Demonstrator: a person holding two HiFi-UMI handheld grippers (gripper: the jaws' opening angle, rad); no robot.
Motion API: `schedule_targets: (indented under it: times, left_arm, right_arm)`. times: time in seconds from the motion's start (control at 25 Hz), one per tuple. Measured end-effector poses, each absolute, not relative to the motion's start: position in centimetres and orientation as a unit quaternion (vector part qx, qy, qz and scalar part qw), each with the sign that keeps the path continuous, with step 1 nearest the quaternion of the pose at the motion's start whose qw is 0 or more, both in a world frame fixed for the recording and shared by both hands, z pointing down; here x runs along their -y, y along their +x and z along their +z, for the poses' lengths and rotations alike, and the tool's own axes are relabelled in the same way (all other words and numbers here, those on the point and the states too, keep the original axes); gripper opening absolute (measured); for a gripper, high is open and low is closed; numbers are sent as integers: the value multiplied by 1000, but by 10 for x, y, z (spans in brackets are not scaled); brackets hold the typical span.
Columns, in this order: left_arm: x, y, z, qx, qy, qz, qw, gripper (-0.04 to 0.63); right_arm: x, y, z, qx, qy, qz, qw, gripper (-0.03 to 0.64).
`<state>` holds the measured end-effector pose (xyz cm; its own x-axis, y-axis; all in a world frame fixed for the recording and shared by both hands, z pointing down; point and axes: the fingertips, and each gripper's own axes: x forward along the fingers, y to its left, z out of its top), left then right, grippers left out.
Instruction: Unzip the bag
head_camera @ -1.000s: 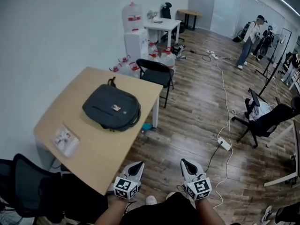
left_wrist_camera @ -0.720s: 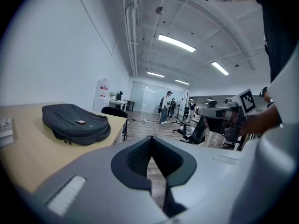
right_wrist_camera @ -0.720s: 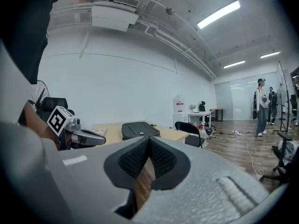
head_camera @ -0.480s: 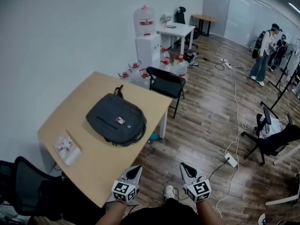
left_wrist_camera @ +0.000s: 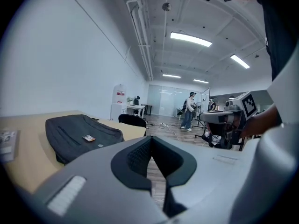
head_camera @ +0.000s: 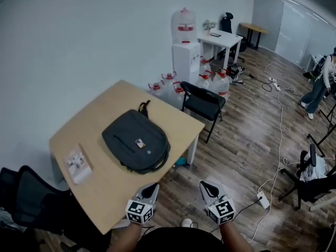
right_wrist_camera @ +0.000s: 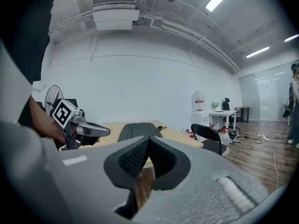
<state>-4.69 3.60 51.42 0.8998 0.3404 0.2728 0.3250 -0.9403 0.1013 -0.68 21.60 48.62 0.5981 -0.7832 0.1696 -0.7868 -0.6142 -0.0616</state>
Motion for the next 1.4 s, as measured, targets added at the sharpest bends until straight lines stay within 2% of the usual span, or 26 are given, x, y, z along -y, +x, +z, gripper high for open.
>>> schedule_targets:
  times: [0.68, 1.08, 1.4]
  left_arm:
    - [61, -37, 542, -26, 983, 172, 60, 20]
    - [139, 0, 561, 36, 981, 176, 74, 20]
    - [166, 2, 588, 56, 975, 203, 65, 20]
  right_arm:
    - [-90, 46, 507, 589, 800, 112, 28, 3]
    - [9, 93, 509, 650, 749, 110, 66, 3]
    - [63, 98, 527, 695, 701, 122, 102, 3]
